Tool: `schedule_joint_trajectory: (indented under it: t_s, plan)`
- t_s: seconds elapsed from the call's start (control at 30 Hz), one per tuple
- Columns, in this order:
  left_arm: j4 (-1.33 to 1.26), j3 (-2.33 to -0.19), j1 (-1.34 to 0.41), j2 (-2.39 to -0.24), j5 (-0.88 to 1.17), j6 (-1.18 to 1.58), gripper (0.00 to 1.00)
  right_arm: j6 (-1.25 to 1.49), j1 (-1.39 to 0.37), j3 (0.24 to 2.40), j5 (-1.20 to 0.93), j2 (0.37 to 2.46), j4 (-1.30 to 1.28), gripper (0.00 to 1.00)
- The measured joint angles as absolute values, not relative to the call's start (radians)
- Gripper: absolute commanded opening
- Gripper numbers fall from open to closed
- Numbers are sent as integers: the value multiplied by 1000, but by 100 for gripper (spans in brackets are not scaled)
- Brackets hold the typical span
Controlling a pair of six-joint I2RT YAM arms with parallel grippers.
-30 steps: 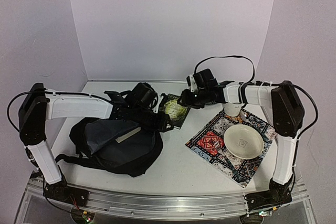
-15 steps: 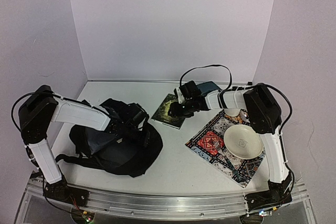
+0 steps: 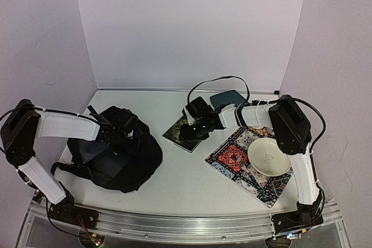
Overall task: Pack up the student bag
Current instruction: Move the book to the center of the board, then pick up the book at the center of the board.
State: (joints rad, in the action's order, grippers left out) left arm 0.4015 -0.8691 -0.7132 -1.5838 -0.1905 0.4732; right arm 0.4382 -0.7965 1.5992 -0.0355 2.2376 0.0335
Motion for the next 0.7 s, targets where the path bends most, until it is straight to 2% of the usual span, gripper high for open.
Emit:
schedule_joint_trajectory:
  t_s: [0.17, 0.37, 0.7]
  plan:
    - [457, -920, -713, -1498, -205, 458, 63, 442, -875, 1485, -42, 2140, -32, 57]
    - [474, -1076, -713, -1454, -182, 434, 73, 438, -905, 1397, -60, 2037, -151, 67]
    - [451, -1287, -712, -1619, -6, 411, 79, 513, -873, 1342, 13, 1880, -112, 74]
